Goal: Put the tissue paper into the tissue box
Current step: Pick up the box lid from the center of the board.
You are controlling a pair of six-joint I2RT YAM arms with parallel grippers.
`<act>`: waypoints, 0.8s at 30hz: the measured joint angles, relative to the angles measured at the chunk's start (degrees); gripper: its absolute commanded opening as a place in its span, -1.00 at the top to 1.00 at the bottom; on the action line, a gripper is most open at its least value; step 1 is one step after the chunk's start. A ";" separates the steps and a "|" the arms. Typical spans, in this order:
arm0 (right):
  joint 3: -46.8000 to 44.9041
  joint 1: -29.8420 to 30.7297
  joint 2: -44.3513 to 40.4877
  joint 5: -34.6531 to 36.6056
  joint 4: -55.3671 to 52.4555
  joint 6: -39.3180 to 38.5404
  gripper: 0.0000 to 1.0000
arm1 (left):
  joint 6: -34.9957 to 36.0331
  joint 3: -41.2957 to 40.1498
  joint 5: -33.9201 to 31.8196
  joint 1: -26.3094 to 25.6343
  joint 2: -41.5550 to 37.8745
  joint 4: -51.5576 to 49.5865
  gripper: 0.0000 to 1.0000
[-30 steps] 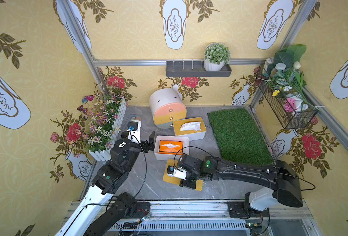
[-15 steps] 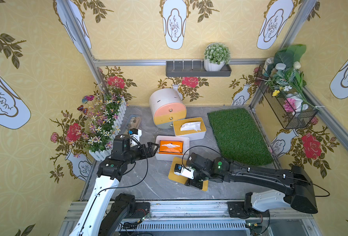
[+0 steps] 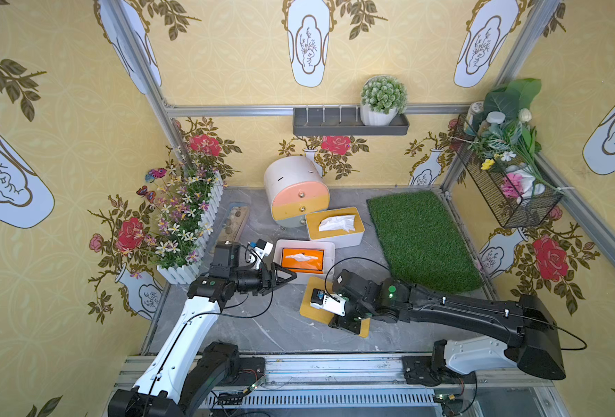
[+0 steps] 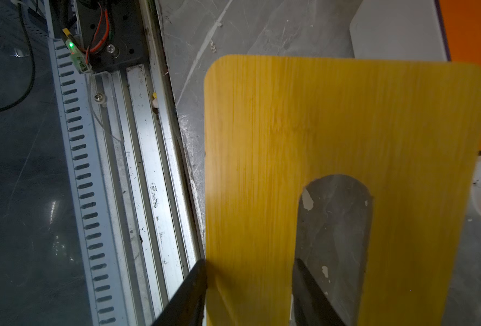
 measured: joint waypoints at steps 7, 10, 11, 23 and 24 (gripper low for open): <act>0.02 0.15 0.24 0.17 0.02 0.11 0.59 | 1.36 -0.37 -1.42 -6.29 2.75 -1.40 -0.37; 0.11 0.35 0.26 0.17 0.07 0.15 0.59 | 1.38 -0.39 -2.23 -7.72 4.17 -1.38 -0.35; 0.11 0.42 0.26 0.22 0.04 0.15 0.59 | 1.36 -0.59 -2.38 -7.93 4.48 -1.01 -0.33; 0.11 0.76 0.57 1.25 0.48 0.17 0.59 | -1.46 -2.64 -3.02 -12.28 7.76 4.81 -0.03; 0.11 0.76 0.63 1.40 0.72 0.17 0.59 | -1.73 -2.91 -3.04 -12.57 8.17 5.38 0.01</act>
